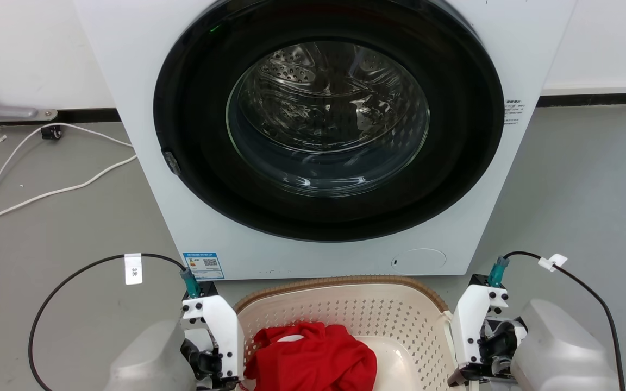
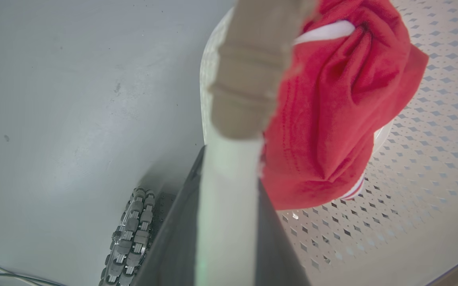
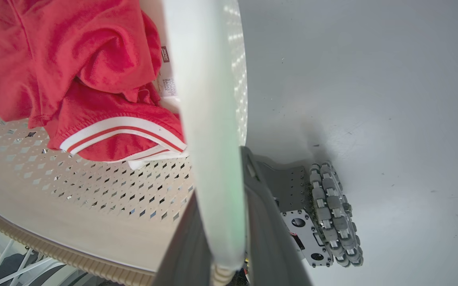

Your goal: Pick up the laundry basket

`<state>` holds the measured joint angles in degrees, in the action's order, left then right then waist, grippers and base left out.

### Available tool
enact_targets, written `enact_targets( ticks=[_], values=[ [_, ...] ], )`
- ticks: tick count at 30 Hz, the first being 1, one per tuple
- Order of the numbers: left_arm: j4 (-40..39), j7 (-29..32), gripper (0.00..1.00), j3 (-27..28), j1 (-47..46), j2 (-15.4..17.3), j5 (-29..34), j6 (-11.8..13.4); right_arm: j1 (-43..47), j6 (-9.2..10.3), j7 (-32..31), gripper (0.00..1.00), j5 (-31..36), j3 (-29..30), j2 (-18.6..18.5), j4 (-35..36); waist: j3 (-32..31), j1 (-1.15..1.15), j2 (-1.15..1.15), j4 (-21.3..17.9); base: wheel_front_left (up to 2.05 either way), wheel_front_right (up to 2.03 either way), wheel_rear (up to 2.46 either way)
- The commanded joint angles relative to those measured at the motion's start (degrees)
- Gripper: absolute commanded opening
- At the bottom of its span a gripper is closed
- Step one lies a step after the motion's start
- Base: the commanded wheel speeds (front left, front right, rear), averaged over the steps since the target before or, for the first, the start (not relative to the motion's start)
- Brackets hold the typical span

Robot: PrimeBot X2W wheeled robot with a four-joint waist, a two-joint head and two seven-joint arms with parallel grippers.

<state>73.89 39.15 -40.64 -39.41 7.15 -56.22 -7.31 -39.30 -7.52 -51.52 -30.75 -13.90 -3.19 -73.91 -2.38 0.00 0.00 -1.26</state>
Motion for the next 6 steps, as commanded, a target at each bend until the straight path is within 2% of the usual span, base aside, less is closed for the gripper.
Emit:
enact_targets(
  ticks=[1, 6],
  values=[
    [-0.21, -0.31, 0.0, -0.08, 0.59, -0.08, -0.51, -0.25, 0.72, 0.06, -0.18, 0.0, 0.1, 0.3, 0.21, 0.09, -0.01, 0.0, 0.0, 0.0, 0.0, 0.0, 0.0],
    [-0.3, -0.47, 0.0, -0.39, 0.8, -0.05, -0.65, -0.26, 0.9, 0.06, -0.15, 0.0, 0.23, 0.44, 0.21, 0.09, -0.12, 0.0, 0.0, -0.04, 0.0, 0.0, 0.0]
  ],
)
